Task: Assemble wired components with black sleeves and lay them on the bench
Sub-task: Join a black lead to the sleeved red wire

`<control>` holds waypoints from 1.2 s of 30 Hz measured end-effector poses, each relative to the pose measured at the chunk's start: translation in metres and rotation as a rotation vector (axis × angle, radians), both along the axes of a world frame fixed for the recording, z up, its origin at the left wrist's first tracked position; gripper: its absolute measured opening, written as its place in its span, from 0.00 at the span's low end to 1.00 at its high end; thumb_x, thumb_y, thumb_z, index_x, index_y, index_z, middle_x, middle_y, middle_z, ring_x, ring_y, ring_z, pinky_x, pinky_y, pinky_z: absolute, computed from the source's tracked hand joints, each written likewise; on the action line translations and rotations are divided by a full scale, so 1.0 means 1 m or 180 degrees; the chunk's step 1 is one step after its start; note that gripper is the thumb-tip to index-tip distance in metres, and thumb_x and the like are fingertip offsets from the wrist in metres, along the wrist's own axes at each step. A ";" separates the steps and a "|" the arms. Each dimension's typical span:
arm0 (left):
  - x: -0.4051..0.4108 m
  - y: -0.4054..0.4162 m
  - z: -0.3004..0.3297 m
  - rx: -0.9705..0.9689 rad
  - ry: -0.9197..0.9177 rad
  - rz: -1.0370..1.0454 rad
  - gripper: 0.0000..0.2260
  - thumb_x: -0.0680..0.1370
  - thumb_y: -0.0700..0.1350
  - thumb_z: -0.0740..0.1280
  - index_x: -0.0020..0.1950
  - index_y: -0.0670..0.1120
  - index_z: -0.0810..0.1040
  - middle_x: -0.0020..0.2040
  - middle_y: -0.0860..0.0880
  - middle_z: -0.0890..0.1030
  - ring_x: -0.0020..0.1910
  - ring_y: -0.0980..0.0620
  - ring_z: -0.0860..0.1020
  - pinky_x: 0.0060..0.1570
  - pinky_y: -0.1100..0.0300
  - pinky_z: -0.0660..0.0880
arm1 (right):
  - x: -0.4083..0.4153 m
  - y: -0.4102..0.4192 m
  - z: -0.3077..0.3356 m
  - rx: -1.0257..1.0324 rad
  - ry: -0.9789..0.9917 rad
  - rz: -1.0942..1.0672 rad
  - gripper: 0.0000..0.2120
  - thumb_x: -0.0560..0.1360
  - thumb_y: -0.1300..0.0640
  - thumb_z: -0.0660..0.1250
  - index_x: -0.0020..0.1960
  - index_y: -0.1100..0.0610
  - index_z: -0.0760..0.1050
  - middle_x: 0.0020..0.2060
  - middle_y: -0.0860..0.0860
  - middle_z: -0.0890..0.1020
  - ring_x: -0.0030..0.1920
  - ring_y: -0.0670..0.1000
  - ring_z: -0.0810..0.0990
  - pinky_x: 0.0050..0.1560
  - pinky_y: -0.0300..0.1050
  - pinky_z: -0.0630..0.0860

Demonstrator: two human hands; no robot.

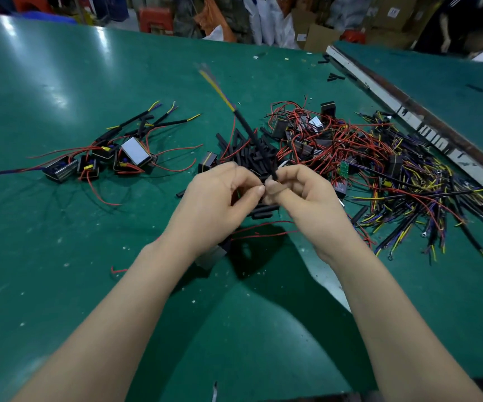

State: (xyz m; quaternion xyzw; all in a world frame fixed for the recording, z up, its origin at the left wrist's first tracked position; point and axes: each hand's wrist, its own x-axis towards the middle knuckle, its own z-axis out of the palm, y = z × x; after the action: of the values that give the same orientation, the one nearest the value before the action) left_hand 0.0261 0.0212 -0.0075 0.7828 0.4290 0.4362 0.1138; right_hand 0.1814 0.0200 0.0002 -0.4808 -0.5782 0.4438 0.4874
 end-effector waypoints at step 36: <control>-0.003 0.003 0.010 -0.4573 -0.3432 -0.1554 0.05 0.68 0.45 0.65 0.36 0.46 0.79 0.28 0.56 0.68 0.22 0.62 0.64 0.19 0.73 0.59 | 0.012 -0.001 0.001 0.1221 -0.0769 0.0449 0.05 0.75 0.57 0.68 0.47 0.48 0.78 0.39 0.41 0.81 0.41 0.40 0.79 0.44 0.35 0.72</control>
State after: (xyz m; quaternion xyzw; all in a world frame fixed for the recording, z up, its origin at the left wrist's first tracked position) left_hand 0.0234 0.0240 0.0023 0.2846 0.3088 0.3347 0.8436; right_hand 0.1930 0.0192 0.0008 -0.3875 -0.7382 0.2981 0.4648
